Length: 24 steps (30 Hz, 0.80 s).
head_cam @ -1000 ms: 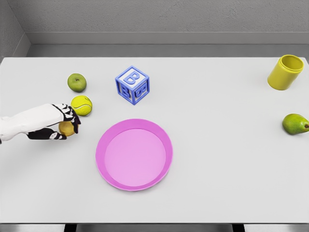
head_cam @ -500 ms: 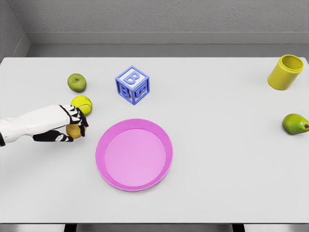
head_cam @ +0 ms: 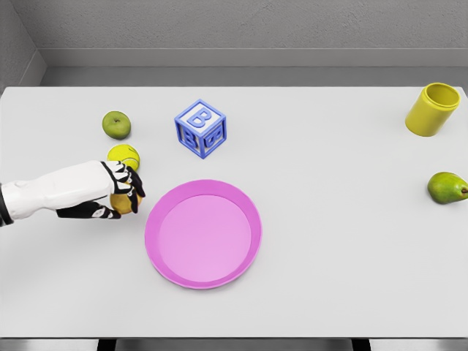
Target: Put the lemon on the plate with left arm
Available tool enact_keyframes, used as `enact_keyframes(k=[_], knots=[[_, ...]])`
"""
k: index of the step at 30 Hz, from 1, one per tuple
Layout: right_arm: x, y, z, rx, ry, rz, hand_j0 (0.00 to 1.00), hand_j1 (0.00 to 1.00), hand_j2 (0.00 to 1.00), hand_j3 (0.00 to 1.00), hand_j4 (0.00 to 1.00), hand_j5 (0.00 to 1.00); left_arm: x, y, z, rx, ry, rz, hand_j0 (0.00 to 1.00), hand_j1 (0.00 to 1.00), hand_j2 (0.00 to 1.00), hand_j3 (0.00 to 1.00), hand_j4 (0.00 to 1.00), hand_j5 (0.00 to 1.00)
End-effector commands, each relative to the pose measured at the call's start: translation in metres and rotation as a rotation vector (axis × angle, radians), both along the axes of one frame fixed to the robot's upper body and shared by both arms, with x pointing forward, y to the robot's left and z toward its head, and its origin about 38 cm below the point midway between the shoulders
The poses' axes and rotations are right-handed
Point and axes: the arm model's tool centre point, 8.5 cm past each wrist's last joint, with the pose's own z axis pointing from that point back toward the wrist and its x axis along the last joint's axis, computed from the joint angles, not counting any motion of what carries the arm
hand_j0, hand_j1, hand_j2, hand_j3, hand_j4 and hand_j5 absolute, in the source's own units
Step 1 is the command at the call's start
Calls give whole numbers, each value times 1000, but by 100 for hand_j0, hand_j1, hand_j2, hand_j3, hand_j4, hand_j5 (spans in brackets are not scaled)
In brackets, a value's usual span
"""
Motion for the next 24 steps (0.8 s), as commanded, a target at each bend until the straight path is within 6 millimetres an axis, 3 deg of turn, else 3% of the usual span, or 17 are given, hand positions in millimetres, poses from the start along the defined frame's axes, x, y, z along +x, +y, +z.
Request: enact_keyframes(k=[1,24], knots=[[0,0,0,0,0,-1,100,100,100,100,100,100,-1,-1,2,-10,-2,-6,43,43,43,43,43,43],[0,0,0,0,0,-1,100,100,100,100,100,100,-7,-31,9,-76,-39,-93,43,43,43,43,43,43]])
